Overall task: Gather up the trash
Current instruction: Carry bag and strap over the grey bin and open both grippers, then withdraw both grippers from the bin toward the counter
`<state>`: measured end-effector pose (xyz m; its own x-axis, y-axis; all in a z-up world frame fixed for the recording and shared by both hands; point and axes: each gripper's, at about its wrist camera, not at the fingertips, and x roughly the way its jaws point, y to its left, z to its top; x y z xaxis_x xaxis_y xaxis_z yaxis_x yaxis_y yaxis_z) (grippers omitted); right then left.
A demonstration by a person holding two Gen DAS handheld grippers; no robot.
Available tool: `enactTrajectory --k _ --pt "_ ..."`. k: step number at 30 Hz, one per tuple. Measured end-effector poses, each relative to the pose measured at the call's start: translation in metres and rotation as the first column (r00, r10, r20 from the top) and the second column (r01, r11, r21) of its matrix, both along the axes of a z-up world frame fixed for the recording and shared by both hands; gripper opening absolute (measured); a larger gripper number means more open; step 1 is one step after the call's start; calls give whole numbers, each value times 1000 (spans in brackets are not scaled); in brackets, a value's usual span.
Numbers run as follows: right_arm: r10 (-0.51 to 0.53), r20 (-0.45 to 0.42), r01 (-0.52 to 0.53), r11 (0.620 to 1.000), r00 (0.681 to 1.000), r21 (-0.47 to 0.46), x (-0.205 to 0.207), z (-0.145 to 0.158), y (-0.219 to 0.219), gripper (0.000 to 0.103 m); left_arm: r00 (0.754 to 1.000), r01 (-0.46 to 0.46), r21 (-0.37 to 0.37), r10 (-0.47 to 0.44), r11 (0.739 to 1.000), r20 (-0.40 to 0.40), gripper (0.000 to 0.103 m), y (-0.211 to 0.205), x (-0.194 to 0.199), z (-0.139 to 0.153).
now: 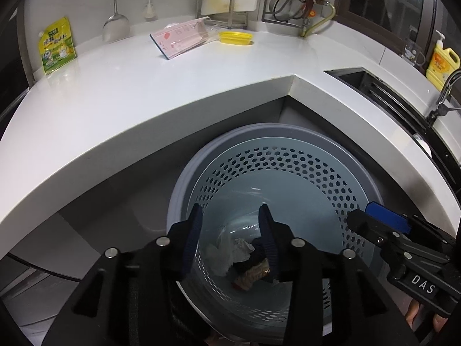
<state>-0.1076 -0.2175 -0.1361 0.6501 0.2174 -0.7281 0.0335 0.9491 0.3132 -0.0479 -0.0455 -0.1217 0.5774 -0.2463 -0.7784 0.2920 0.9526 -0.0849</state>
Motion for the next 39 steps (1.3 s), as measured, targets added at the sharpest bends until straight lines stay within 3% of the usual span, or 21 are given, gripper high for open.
enactTrajectory --k 3,10,21,29,39 --pt "-3 2 3 1000 1000 -1 -1 0 0 51 1000 -10 -2 10 1000 7 62 2 -1 1" --pt "-11 9 12 1000 1000 -6 -3 0 0 56 999 -27 2 27 1000 27 68 6 -1 3" --pt "-14 49 15 999 999 -29 -8 6 1 74 991 -76 3 75 997 109 96 17 -6 17" --pt "6 108 0 998 994 -59 -8 30 8 79 978 -127 -9 127 992 165 97 37 -2 39" --pt "2 222 29 990 975 -136 21 83 9 84 945 -179 -40 183 983 272 97 53 26 91"
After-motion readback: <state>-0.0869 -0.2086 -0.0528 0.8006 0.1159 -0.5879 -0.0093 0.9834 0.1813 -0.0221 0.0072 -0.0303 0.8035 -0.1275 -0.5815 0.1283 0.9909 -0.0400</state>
